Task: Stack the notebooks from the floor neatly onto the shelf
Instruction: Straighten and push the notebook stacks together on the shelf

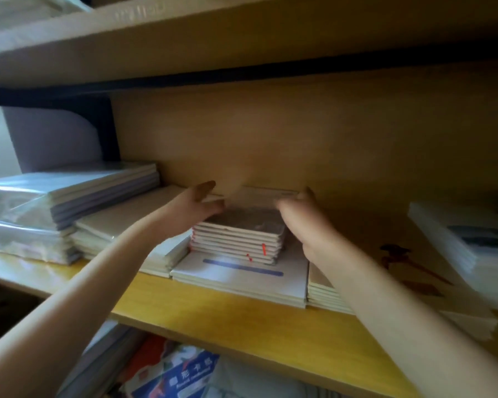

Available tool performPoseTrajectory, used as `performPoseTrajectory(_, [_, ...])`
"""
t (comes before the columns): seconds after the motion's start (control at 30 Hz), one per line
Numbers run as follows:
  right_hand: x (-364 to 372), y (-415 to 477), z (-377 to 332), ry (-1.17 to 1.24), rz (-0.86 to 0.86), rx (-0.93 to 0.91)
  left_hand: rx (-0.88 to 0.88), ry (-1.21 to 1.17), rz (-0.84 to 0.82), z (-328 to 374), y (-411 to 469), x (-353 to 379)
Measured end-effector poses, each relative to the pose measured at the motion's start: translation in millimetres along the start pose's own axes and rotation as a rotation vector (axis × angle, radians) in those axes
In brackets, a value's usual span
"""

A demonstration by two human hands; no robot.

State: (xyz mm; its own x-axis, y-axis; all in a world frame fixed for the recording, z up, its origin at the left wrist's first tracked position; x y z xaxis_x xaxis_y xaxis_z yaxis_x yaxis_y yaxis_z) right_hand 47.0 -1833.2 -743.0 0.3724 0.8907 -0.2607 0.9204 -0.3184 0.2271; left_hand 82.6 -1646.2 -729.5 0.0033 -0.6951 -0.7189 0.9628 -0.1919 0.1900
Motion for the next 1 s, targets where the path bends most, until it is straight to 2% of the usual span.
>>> performPoseTrajectory(0.07, [-9,-22,-5,-0.036,-0.164,0.005,0.123,0.168,-0.009,-7,-28,2])
performPoseTrajectory(0.13, [-11,-34,3,0.045,-0.253,0.133,0.197,0.271,0.015,-18,-44,10])
performPoseTrajectory(0.23, [4,-49,3,0.461,-0.362,0.266,0.159,0.197,0.102,-29,-46,14])
performPoseTrajectory(0.3, [19,-50,4,0.590,-0.358,0.325,0.140,0.159,0.123,-31,-45,12])
performPoseTrajectory(0.43, [28,-51,5,0.482,-0.315,0.300,0.223,0.437,0.174,-28,-49,14])
performPoseTrajectory(0.53, [23,-56,2,0.439,-0.308,0.265,0.236,0.484,0.197,-28,-48,13])
performPoseTrajectory(0.6, [24,-64,0,0.293,-0.236,0.164,0.203,0.447,0.166,-28,-48,12])
performPoseTrajectory(0.67, [30,-80,-5,0.048,-0.083,-0.080,0.169,0.315,0.168,-28,-56,9])
performPoseTrajectory(0.77, [47,-113,-16,-0.229,-0.028,-0.550,0.254,0.376,0.406,-37,-78,-18])
performPoseTrajectory(0.83, [55,-125,-18,-0.389,0.008,-0.789,0.230,0.391,0.528,-58,-91,-48])
performPoseTrajectory(0.9, [64,-125,-18,-0.492,0.024,-0.871,0.122,0.313,0.591,-89,-101,-77])
performPoseTrajectory(1.0, [87,-119,-18,-0.668,-0.110,-0.862,-0.129,0.067,0.638,-123,-112,-94])
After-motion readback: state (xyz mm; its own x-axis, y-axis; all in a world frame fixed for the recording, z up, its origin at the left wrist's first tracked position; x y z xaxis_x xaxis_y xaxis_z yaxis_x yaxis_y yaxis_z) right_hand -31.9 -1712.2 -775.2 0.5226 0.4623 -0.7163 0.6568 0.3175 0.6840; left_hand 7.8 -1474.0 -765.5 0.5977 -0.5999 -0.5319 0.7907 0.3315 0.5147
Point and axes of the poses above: each hand's wrist, its own y-axis towards the middle knuckle, its own x-axis out of the palm, z = x × y, the point moved 2 cm from there along y, towards the middle knuckle, and after that the axes turned 3 degrees about -x, right-handed, at the moved point
